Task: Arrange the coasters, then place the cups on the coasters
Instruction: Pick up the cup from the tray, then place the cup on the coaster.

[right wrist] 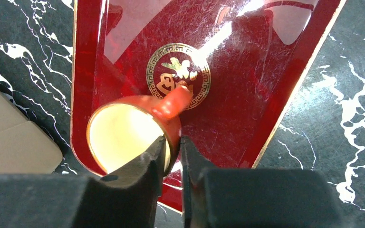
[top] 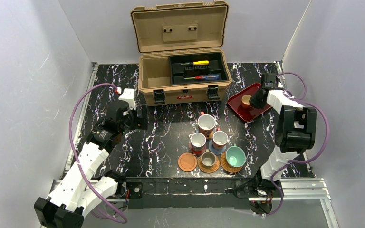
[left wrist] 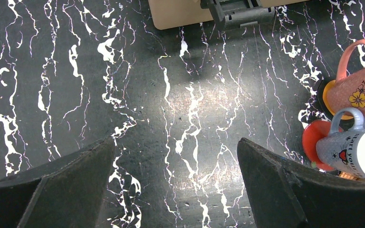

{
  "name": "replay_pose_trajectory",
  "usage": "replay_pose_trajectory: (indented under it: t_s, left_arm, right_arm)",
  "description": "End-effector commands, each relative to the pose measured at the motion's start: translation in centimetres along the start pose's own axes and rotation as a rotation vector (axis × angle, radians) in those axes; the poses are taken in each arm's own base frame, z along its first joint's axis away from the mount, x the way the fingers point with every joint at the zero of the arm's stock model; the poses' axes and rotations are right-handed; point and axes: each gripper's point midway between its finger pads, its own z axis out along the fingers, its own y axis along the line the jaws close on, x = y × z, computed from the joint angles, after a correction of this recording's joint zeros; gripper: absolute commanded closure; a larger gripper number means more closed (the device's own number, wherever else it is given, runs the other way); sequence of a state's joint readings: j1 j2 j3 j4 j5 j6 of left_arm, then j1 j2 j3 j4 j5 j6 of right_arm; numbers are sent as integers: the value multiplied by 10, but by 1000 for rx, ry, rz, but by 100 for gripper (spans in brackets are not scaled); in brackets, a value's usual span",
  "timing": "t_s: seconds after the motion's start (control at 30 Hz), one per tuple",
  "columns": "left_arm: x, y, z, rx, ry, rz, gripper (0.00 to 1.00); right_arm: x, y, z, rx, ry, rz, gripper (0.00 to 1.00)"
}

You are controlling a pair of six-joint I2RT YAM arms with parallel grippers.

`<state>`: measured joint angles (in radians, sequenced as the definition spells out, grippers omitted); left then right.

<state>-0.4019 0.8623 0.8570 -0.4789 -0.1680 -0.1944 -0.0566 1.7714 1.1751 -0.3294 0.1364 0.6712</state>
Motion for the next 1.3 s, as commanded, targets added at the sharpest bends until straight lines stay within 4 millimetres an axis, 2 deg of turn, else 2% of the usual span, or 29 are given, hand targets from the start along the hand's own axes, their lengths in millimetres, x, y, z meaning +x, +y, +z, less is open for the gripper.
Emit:
replay_pose_trajectory:
  t_s: [0.0, 0.17, 0.3, 0.4, 0.5, 0.7, 0.8, 0.97, 1.1, 1.27]
  left_arm:
    - [6, 0, -1, 3, 15, 7, 1]
    - [7, 1, -1, -1, 15, 7, 1]
    - [6, 1, -1, -3, 14, 7, 1]
    - [5, 2, -2, -6, 11, 7, 1]
    - [2, 3, -6, -11, -4, 0, 1]
    - [4, -2, -3, 12, 8, -1, 1]
    - [4, -4, -2, 20, 10, -6, 1]
    - [4, -4, -1, 20, 10, -13, 1]
    - [-1, -4, 0, 25, -5, -29, 1]
    - [-19, 5, -1, -2, -56, -68, 1]
  right_arm:
    - [-3, 0, 5, 5, -23, 7, 80]
    - [-18, 6, -7, -8, -70, -1, 99]
    - [-42, 19, -30, -46, -136, -47, 99]
    - [-52, 33, -50, -120, -160, -123, 99]
    - [-55, 42, -81, -190, -185, -214, 99]
    - [-46, 56, -154, -299, -256, -411, 99]
    - [-20, 81, -192, -420, -252, -543, 99]
    - [44, 115, -241, -612, -204, -813, 99]
    - [100, 126, -262, -732, -129, -987, 99]
    - [152, 131, -282, -825, -50, -1090, 99]
